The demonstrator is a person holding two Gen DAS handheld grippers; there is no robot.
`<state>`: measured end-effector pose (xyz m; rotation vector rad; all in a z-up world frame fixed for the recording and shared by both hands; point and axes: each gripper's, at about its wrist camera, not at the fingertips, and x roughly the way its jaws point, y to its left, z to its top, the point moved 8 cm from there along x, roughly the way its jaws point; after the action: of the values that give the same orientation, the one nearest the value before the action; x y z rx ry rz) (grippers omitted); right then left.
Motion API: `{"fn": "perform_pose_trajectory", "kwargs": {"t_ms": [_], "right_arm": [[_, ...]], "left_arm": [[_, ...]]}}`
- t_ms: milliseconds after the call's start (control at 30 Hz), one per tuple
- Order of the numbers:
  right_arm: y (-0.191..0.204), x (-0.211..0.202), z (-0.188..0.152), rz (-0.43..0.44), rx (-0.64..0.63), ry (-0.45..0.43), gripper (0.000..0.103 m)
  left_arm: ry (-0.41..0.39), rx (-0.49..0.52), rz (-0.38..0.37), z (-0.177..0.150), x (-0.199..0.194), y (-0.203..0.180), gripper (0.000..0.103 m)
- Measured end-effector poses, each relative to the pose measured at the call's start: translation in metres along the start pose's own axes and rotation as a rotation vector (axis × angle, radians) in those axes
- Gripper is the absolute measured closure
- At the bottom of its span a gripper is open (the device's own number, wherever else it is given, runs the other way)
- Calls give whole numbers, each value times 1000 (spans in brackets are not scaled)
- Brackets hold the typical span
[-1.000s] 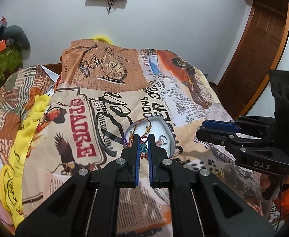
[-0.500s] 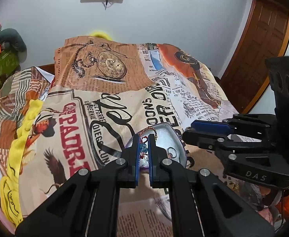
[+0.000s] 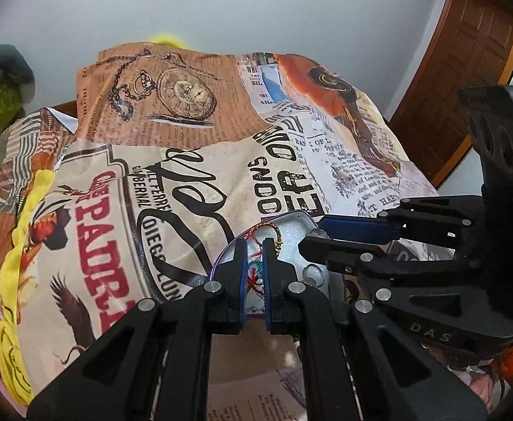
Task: Organize jewelry
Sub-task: 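Open both grippers over the heart tin to drop the earring and ring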
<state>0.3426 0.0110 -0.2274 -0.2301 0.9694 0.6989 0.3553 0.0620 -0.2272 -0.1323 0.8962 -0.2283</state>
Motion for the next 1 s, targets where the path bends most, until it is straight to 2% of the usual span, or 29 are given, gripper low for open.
{"fn": "perform_pose_trajectory", "kwargs": {"t_ms": [200, 300, 367, 567, 767, 1000], "right_arm": [[4, 6, -2, -18, -33, 10, 83], [6, 9, -3, -34, -48, 12, 83], [6, 10, -4, -45, -59, 17, 83], [4, 15, -5, -64, -57, 46, 82], [5, 14, -6, -72, -48, 58, 80], [5, -10, -6, -87, -49, 19, 79]], "left_arm": [[-21, 2, 51, 1, -9, 12, 97], [-39, 7, 83, 1, -17, 19, 87], [-47, 10, 109, 0, -22, 24, 75], [-57, 18, 171, -7, -33, 37, 62], [-60, -7, 187, -13, -40, 45, 60], [-63, -28, 186, -19, -50, 44, 60]]}}
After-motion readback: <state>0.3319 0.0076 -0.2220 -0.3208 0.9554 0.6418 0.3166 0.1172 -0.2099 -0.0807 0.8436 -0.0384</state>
